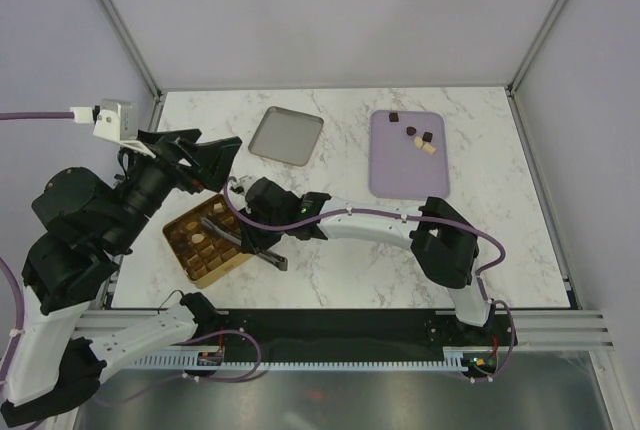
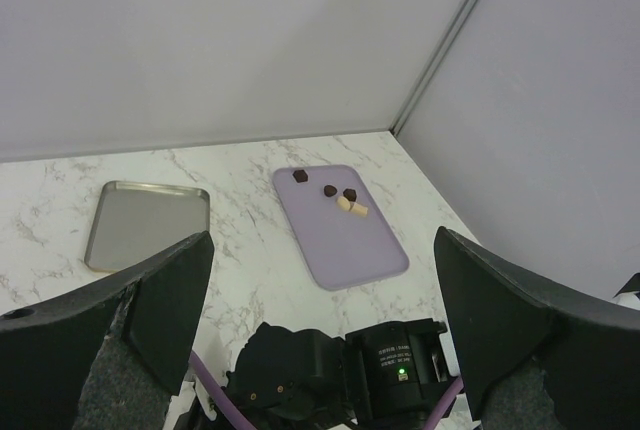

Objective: Pack the chocolate

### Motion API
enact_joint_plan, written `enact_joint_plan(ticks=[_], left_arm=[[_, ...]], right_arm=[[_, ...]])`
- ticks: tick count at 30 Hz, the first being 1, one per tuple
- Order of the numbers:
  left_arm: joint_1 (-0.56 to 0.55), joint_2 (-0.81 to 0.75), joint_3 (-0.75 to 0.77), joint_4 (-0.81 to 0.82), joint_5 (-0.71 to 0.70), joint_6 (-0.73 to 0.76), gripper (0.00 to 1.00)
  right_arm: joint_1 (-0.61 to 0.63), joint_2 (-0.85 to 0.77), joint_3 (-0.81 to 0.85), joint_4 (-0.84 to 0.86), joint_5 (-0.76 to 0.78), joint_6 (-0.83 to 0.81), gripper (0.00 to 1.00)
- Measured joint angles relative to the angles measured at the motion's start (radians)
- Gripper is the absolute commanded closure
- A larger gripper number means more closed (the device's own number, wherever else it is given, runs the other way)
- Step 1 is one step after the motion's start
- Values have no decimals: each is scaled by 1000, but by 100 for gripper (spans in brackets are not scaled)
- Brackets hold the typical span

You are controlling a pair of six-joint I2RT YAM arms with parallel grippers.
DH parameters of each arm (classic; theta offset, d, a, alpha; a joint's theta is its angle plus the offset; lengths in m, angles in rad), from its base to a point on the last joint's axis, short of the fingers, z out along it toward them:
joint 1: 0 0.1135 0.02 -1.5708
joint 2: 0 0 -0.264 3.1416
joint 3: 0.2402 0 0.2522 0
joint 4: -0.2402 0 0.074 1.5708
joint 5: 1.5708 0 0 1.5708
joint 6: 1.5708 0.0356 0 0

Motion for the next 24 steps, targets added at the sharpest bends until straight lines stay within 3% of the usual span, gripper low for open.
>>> enact_joint_plan(ticks=[15,24], left_arm=[[0,-6,-8,0,0,0,1],[0,78,-8,5,0,0,1]], right_arm=[[1,2,6,-8,35,-26,54],[2,-12,15,-11,61,-68,52]])
